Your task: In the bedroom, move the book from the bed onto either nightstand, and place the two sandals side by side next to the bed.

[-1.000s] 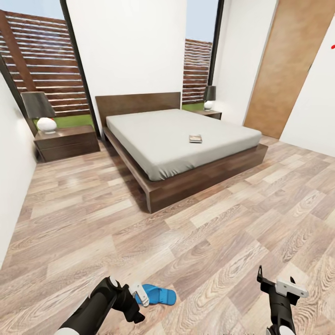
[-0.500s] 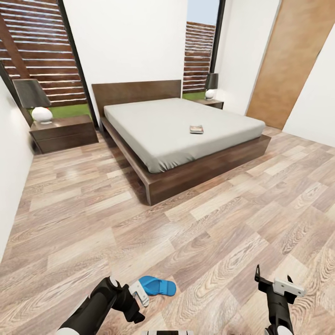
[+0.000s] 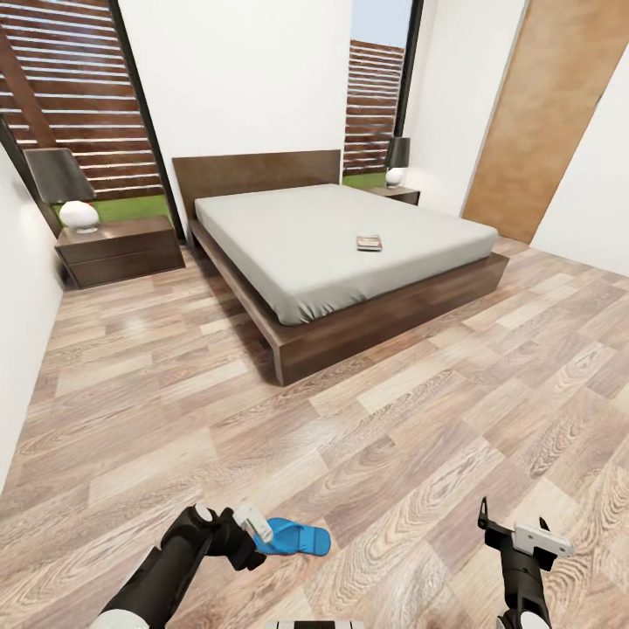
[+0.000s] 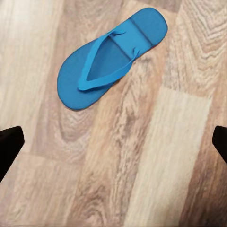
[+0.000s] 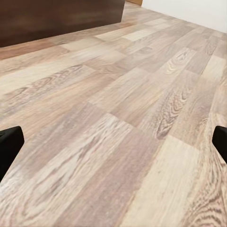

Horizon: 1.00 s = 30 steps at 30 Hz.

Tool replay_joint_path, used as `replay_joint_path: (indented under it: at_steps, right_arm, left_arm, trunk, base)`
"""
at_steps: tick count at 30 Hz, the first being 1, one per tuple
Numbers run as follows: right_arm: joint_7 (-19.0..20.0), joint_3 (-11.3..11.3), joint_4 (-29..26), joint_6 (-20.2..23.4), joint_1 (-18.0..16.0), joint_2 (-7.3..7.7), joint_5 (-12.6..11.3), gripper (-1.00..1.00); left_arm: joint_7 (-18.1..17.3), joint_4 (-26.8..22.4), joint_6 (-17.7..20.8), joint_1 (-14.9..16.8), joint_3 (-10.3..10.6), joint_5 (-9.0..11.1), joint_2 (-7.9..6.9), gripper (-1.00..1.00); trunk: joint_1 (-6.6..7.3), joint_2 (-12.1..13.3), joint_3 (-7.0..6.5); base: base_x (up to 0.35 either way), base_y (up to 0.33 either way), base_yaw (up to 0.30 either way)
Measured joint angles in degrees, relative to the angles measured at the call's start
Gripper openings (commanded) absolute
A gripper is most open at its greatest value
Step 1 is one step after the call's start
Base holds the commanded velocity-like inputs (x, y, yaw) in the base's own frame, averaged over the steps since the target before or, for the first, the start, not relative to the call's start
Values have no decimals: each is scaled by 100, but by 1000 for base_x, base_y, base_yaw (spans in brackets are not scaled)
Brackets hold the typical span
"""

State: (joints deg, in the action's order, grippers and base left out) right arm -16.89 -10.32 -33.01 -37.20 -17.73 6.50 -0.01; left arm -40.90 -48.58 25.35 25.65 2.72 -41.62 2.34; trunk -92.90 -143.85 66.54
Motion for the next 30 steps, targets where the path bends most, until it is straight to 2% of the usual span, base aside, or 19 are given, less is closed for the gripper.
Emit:
replay_joint_path:
  at_steps: [8,15,30]
  right_arm:
    - [0,-2,1,0,0,0,0,100]
    - [0,0,1,0,0,0,0,100]
    - [0,0,2,0,0,0,3,100]
  left_arm:
    - [93,-1,-29,0,-100,-8,3,100]
    - [96,14,-87,0,-100,-41,2,100]
    - [96,25,-91,0,-80,-58,2,100]
  trunk:
    - [0,0,0]
    - [1,0,0]
    - [1,0,0]
  base:
    - [5,4,0]
    - [152,96,0]
    - [76,4,0]
